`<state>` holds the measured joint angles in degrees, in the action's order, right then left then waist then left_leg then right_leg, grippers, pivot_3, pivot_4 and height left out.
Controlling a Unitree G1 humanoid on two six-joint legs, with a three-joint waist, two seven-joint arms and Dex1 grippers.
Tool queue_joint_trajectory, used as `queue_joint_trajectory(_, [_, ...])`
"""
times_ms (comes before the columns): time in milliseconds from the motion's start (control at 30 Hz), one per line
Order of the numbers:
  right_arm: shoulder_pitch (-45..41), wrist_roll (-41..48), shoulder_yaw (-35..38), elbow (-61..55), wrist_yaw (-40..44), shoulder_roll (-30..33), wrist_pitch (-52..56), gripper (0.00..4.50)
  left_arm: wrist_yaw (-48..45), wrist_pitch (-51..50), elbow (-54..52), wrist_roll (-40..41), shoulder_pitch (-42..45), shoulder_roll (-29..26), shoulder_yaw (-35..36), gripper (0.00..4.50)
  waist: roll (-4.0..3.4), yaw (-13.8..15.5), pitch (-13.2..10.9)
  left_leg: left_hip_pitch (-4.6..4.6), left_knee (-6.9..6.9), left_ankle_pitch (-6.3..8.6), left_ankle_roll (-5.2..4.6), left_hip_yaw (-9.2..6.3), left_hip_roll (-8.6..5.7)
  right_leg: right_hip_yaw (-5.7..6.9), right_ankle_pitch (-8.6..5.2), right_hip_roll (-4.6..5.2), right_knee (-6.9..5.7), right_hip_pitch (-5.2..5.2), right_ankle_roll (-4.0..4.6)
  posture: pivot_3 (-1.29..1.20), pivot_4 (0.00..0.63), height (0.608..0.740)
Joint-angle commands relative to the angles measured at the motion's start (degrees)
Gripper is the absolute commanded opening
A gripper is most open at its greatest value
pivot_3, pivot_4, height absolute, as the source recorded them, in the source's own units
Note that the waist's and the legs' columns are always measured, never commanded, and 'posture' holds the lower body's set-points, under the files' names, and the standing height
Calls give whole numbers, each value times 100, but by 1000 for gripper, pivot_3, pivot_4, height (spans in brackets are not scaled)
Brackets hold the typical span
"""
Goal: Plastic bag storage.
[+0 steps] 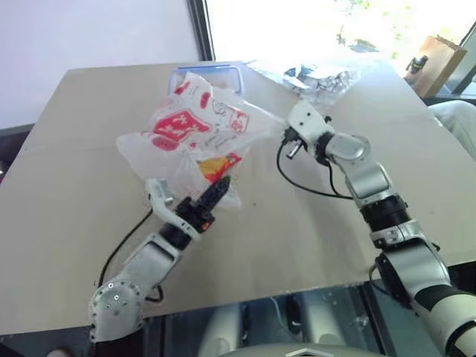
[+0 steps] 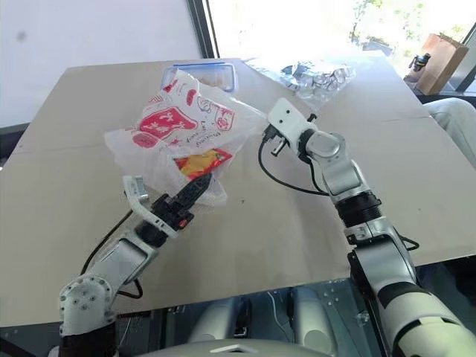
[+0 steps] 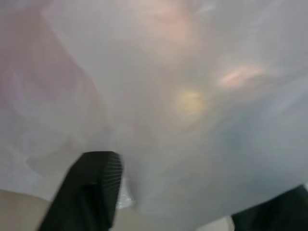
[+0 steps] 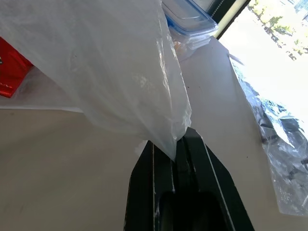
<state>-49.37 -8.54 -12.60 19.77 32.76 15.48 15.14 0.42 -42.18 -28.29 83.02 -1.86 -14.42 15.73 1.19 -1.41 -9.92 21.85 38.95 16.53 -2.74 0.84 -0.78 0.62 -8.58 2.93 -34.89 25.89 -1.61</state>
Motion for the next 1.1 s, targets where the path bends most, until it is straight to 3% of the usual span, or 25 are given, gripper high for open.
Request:
queue_joint_trajectory(33, [-138,136,149,-273,53,49,64,0,-319,201,-448,799,-81,-192,323,1060,0,6,0,0,0,0,0,0,1,0,0,-2,0,0,0,0,150,740])
queue_joint_trajectory(100, [-258,420,361,-254,143,-3,234,0,-470,269,-535,1620,-94,-509,702,56,0,18,-1,0,0,0,0,-1,3,0,-1,-4,1,0,1,0,150,740])
queue_joint_trajectory(200, [-783,1754,1173,-380,814,-59,1218,0,-951,291,-327,2921,570,-1403,1856,56,-3,49,-11,5,9,0,1,-6,7,4,-13,-7,0,1,21,0,150,740])
queue_joint_trajectory(300, [-1359,3085,1922,-507,1496,138,2399,0,-1047,148,502,2998,1741,-2195,2556,56,-8,109,-27,23,27,0,0,-28,7,24,-14,-18,6,2,25,0,150,740])
queue_joint_trajectory(400, [-1945,4229,2624,-521,1882,474,3395,0,-849,119,1431,2998,2998,-2714,2771,56,-7,169,-26,7,30,11,-20,-38,-5,34,-14,-16,8,-29,22,0,150,740])
queue_joint_trajectory(533, [-2928,5114,3524,0,1467,866,4030,0,-498,496,2655,2803,4251,-3244,2569,56,-5,200,-23,13,27,9,-17,-31,-6,33,-3,-16,14,-24,-3,0,150,740])
queue_joint_trajectory(733, [-3287,5780,4090,-63,901,1538,4598,0,-620,205,3178,2268,4991,-3132,1885,56,-1,217,-26,30,2,15,-24,-29,-8,37,-7,-12,23,-15,-11,0,150,740])
queue_joint_trajectory(967, [-2329,6817,4563,-1635,101,2111,5546,0,-856,-279,2839,2296,4519,-2804,1601,56,-2,189,-26,50,2,21,-32,-22,-3,35,-6,0,29,8,-14,0,150,740])
queue_joint_trajectory(1100, [-1705,7090,4611,-2214,-357,2051,5506,0,-1065,-449,2898,2053,4274,-2778,1504,56,-2,149,-26,65,14,19,-29,-11,0,28,-5,0,12,31,-14,0,150,740])
